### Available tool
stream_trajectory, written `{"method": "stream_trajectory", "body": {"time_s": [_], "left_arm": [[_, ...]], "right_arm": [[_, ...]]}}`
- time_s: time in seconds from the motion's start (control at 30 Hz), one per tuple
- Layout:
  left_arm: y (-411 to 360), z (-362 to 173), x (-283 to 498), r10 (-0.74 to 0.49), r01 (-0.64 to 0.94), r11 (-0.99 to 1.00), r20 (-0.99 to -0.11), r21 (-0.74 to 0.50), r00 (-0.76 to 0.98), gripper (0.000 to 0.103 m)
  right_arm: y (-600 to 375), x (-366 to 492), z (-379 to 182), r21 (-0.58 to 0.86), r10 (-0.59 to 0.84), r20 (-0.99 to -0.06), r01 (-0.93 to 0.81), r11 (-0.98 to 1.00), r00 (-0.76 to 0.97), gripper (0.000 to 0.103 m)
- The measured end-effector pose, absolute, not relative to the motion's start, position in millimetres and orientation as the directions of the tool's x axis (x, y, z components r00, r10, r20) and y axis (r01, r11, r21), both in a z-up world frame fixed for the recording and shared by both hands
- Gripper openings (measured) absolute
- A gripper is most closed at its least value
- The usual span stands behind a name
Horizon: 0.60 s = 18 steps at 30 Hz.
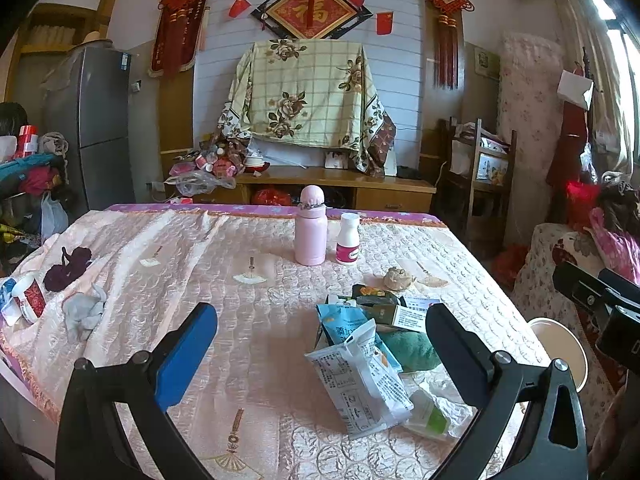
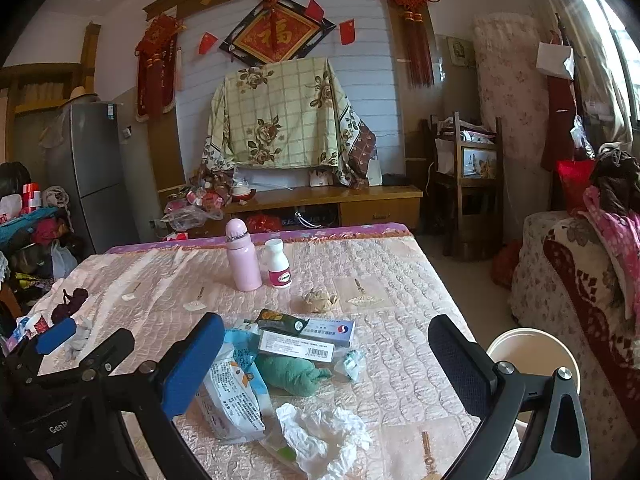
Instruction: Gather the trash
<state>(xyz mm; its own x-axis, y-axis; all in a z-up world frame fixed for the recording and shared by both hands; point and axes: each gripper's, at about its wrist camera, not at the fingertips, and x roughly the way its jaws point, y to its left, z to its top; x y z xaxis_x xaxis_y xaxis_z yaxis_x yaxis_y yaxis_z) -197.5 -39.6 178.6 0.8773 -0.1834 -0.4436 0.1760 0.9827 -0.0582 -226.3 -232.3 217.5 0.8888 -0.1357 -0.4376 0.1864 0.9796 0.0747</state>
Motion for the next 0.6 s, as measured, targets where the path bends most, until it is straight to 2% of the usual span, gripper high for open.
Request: {"method": "stream_trajectory", "body": {"time_s": [0.6], "left_arm": [[-38.9,173.9,-196.0,-0.183,0.174,0.983,-0.453,-0.062,0.872,0.103]], "right_arm": [[-231.2,-223.3,212.9,0.069,-0.146,-0.445,0.196,0.978,0.883,0.103]]}}
